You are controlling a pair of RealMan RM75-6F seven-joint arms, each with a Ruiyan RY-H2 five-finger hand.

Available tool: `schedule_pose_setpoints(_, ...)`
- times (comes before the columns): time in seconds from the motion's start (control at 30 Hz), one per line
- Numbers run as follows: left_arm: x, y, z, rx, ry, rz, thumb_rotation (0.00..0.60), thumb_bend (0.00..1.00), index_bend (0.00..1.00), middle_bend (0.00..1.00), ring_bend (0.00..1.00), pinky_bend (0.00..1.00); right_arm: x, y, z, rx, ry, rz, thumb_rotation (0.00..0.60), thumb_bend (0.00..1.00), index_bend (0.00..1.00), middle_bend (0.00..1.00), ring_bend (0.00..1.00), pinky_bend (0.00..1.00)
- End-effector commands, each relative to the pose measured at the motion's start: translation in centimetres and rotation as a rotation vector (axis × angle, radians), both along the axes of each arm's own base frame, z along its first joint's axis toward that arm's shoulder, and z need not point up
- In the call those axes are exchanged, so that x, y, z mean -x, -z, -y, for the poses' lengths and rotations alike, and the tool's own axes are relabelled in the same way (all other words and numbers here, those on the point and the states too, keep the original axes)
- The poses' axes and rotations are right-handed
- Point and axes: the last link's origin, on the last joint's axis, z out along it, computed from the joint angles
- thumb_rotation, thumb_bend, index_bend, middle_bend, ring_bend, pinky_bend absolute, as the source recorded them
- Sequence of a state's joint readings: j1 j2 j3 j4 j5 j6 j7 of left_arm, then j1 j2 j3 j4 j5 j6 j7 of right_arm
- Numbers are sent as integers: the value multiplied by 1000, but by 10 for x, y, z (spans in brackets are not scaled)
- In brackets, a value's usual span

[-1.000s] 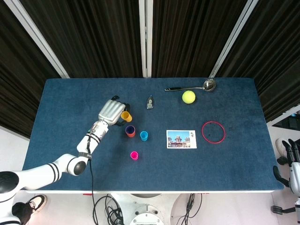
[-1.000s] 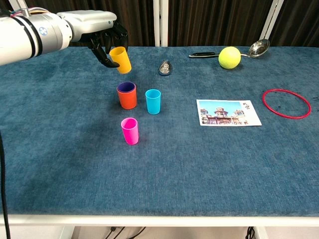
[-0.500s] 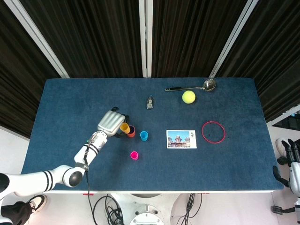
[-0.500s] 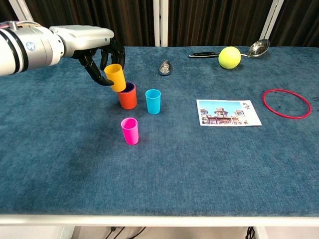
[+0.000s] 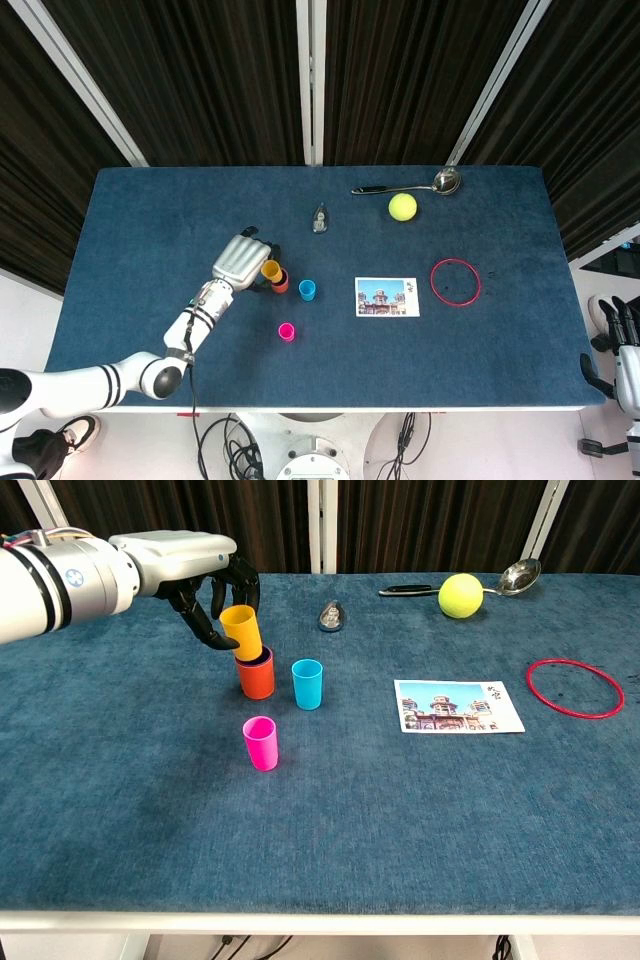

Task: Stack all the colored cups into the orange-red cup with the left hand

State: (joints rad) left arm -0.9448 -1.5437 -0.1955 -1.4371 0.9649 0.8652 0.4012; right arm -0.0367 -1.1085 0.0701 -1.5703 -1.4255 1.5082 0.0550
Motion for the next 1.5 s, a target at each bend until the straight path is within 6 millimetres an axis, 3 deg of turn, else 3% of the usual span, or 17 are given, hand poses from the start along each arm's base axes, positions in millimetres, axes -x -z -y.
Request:
schedule_pose_setpoints(0.03,0,3,0,2,0,3,600,243,462,456,465,189,1,0,0,0,3,0,600,327,0,0,0,0)
schedule_pose_setpoints(0.17,-1,6,-1,10,-7,6,600,242,404,432,439,202,3,-2,-1,4,11,-1,600,327,0,0,0,0)
schedule_pose_setpoints(0.33,-2,6,-2,18,-6,1,600,240,249,324,323,195,4,-3,-1,9,14,1,600,327,0,0,0,0)
schedule_pose_setpoints(0.43,-3,5,-1,18,2,3,600,231,208,283,273,187,4,-4,-1,10,14,3,600,327,0,0,0,0)
schedule_pose_setpoints(0.63,-27,1,16,33,92,23,600,217,214,276,258,180,5,-3,0,10,14,4,600,327,0,0,0,0)
schedule_pose_setpoints(0.83,-49,13,35,30,259,-58,600,203,216,263,232,162,4,-2,0,6,7,7,600,327,0,0,0,0)
schedule_pose_setpoints(1.2,-51,56,28,46,246,-173,600,198,238,261,220,157,11,-4,-5,12,21,17,600,327,0,0,0,0)
schedule_pose_setpoints(1.5,-47,68,24,49,223,-227,600,199,292,303,245,164,18,-7,-5,21,32,27,600,327,0,0,0,0)
